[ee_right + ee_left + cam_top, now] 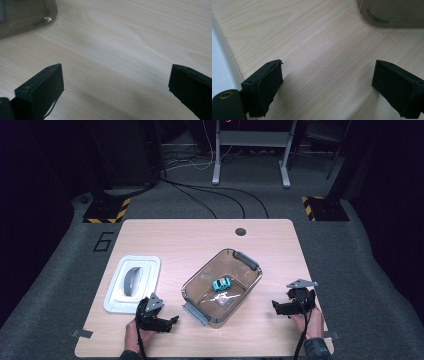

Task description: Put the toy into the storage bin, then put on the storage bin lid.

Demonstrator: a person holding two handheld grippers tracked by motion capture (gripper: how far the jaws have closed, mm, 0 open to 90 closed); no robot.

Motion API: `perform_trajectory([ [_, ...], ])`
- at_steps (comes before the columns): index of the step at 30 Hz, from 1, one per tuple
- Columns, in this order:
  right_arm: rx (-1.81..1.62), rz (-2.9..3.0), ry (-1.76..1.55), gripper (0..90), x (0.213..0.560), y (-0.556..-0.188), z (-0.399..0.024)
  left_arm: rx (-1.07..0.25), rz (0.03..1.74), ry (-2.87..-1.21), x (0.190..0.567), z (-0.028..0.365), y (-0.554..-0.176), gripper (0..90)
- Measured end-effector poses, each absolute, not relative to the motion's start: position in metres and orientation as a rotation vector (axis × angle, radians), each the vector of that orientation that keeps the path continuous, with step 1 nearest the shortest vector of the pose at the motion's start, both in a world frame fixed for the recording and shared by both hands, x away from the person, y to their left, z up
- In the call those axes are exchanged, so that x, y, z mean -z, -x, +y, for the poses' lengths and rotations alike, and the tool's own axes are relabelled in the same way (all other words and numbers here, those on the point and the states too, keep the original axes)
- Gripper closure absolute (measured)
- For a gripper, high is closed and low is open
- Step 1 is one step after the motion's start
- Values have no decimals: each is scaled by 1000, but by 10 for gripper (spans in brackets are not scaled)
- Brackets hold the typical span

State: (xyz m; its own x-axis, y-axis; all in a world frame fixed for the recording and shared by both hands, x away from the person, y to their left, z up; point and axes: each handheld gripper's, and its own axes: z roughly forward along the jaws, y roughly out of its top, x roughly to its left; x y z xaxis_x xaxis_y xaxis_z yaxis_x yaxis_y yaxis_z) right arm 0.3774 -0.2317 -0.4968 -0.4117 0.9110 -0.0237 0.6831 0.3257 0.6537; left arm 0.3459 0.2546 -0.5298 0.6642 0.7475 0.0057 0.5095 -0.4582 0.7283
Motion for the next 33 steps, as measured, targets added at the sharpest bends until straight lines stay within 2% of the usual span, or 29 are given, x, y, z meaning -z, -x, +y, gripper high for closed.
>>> perform_trajectory([
  [9, -812, 2206, -1406, 0, 522, -373, -233, -432, 968, -2150, 530, 254, -346, 92],
  [19, -885, 2105, -1443, 0, 529, -369, -238, -422, 965, -2165, 529, 255, -346, 93],
  [33, -881, 2103, -1432, 0, 529, -368, -239, -483, 1139, -2151, 525, 252, -341, 79],
])
